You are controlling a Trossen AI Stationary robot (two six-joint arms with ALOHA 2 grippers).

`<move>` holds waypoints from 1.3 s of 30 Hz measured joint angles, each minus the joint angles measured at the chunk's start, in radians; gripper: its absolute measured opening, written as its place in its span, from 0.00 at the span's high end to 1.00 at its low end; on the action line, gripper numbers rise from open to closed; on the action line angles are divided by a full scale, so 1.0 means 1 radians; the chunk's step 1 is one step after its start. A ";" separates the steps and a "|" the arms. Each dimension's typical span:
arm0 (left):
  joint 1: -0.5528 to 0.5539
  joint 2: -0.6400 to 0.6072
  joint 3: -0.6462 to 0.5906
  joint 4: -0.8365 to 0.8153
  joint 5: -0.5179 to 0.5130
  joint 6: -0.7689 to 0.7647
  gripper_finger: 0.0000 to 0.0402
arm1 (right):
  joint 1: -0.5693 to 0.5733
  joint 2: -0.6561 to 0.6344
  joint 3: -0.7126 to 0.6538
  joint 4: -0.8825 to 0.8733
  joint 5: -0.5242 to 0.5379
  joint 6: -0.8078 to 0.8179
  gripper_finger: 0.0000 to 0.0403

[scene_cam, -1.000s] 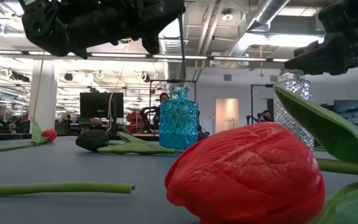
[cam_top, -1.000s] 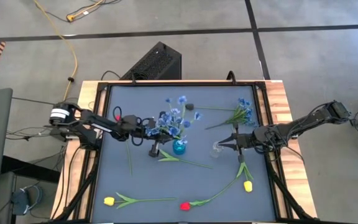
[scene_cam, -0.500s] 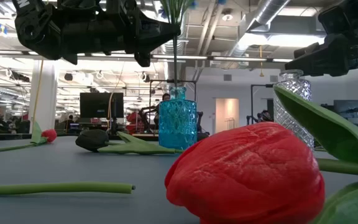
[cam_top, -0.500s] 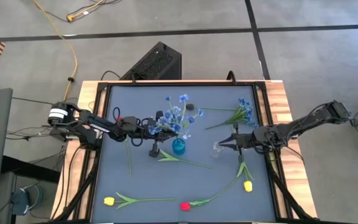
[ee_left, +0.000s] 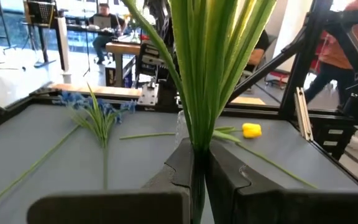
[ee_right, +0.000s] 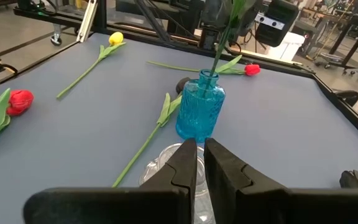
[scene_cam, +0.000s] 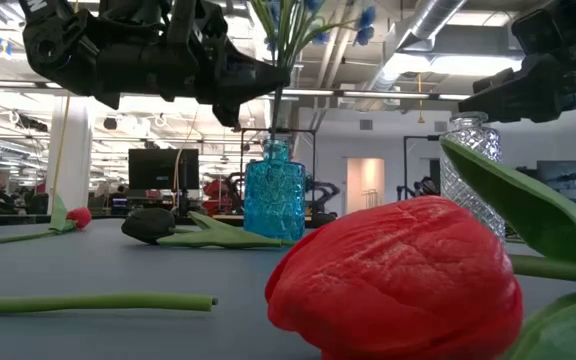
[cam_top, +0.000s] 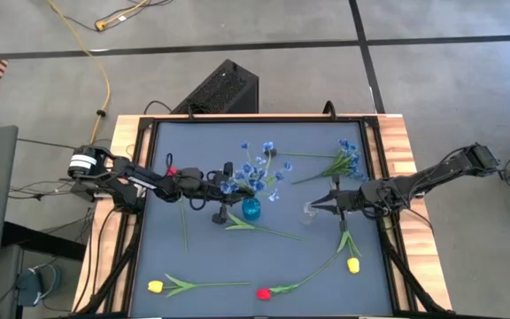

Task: Sort flowers into vase by color
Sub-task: Put the left blue flowers into the blue flower vase, then put the blue flowers into the blue flower vase

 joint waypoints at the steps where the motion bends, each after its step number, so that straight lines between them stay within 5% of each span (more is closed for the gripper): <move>1: 0.000 0.000 0.000 -0.001 0.000 -0.001 0.98 | 0.000 0.000 0.000 0.000 0.000 0.001 0.85; 9: -0.003 0.000 0.000 -0.056 0.000 -0.018 0.91 | 0.000 0.000 0.000 0.000 0.000 0.018 0.85; 22: -0.001 -0.021 0.007 -0.147 -0.019 -0.011 0.65 | 0.000 0.000 0.000 -0.008 0.000 0.021 0.85; 39: 0.046 -0.181 0.384 -1.411 -0.043 0.117 0.49 | 0.000 0.000 0.000 -0.016 -0.001 0.044 0.85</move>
